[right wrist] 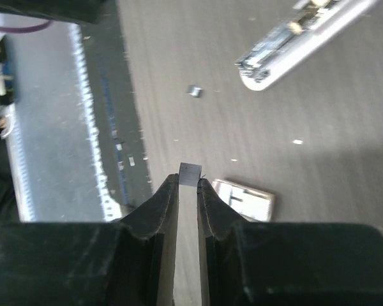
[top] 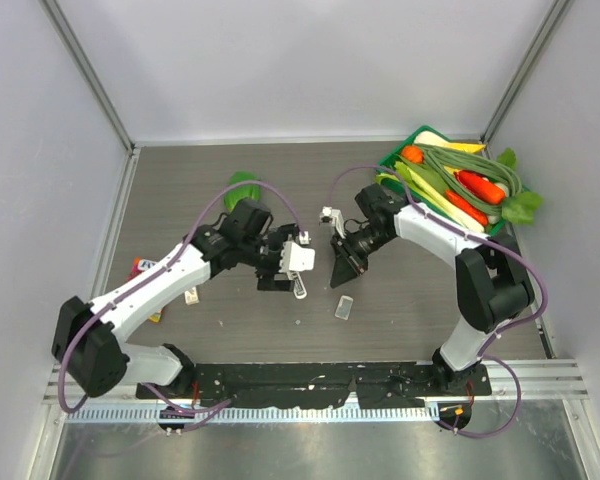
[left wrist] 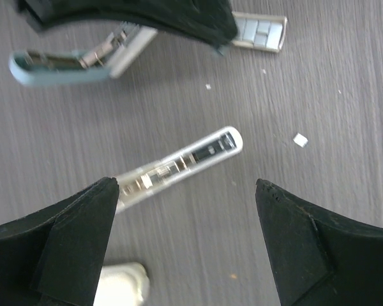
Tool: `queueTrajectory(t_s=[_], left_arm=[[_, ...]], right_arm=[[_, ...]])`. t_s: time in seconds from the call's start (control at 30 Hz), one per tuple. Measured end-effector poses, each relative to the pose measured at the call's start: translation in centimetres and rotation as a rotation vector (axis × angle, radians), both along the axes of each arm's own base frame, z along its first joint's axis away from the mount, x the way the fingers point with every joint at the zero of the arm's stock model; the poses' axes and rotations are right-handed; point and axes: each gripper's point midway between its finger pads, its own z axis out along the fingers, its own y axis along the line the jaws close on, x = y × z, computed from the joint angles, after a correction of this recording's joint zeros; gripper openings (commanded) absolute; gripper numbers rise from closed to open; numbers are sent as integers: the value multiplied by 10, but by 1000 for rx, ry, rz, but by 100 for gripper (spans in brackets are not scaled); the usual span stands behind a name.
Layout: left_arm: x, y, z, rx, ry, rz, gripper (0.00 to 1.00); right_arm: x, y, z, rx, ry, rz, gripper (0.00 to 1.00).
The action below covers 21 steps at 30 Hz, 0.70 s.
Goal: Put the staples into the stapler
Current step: Pick up the staple from the center of the board.
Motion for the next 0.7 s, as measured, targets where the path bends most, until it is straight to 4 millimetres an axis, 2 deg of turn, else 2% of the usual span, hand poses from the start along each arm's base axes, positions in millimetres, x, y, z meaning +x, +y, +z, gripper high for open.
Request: queueTrajectory(t_s=[0.13, 0.3, 0.4, 0.57, 0.7], left_arm=[[7, -35, 7, -10, -28, -82, 86], [-2, -68, 1, 5, -21, -172, 75], [-9, -79, -4, 15, -7, -203, 67], [-17, -89, 2, 2, 5, -221, 63], [-21, -96, 8, -9, 1, -230, 63]], right_arm=[[-19, -1, 22, 98, 60, 74, 13], [-27, -6, 44, 203, 99, 138, 13], [-27, -11, 47, 236, 120, 141, 14], [-28, -15, 45, 264, 154, 139, 14], [-28, -17, 48, 284, 156, 133, 14]])
